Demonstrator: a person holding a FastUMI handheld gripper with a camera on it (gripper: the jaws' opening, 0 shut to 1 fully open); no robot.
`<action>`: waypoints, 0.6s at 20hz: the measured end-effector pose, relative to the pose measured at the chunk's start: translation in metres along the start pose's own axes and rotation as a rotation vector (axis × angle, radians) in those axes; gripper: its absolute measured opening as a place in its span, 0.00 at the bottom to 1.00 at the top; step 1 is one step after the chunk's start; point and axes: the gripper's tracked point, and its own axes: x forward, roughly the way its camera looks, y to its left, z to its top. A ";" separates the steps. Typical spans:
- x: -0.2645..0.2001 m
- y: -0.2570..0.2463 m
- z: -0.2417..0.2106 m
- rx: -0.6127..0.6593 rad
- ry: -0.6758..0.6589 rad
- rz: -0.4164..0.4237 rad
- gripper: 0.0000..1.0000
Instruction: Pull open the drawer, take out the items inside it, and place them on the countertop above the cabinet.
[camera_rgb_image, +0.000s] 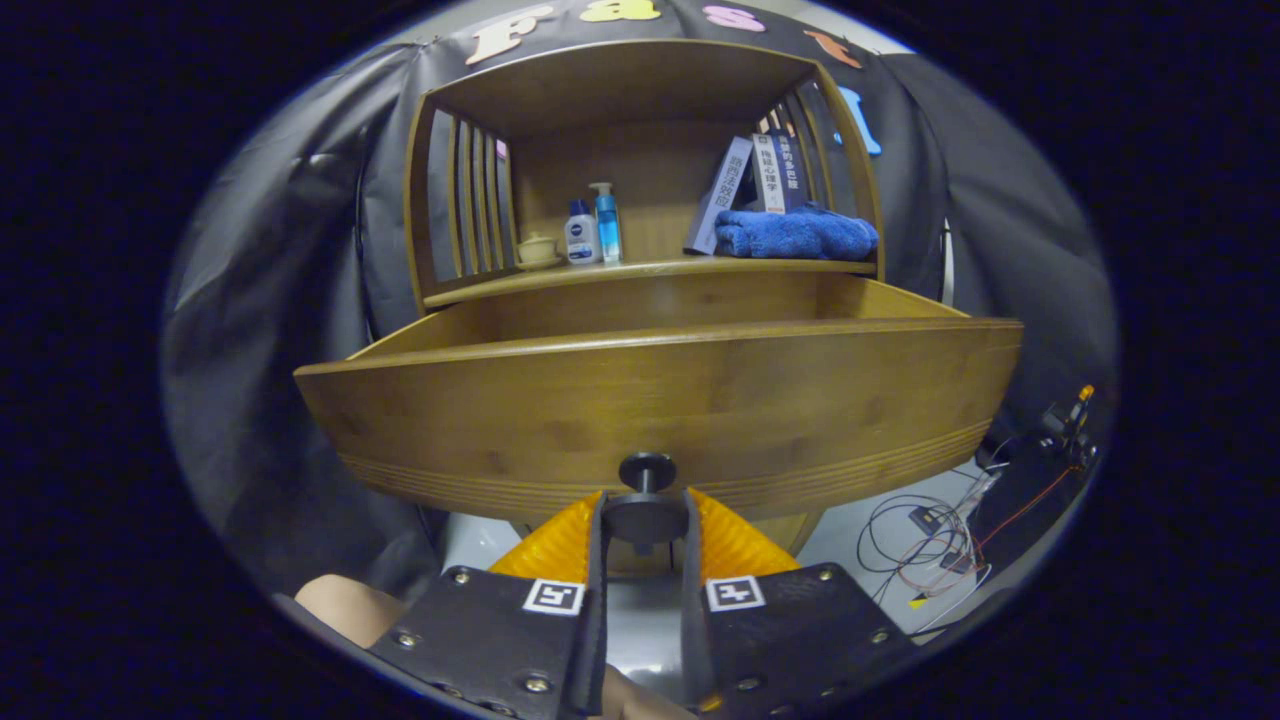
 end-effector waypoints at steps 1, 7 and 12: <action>-0.006 0.001 0.002 -0.003 0.007 0.010 0.40; -0.055 0.013 0.044 -0.109 -0.044 0.043 0.70; -0.063 0.031 0.126 -0.076 -0.113 0.091 0.70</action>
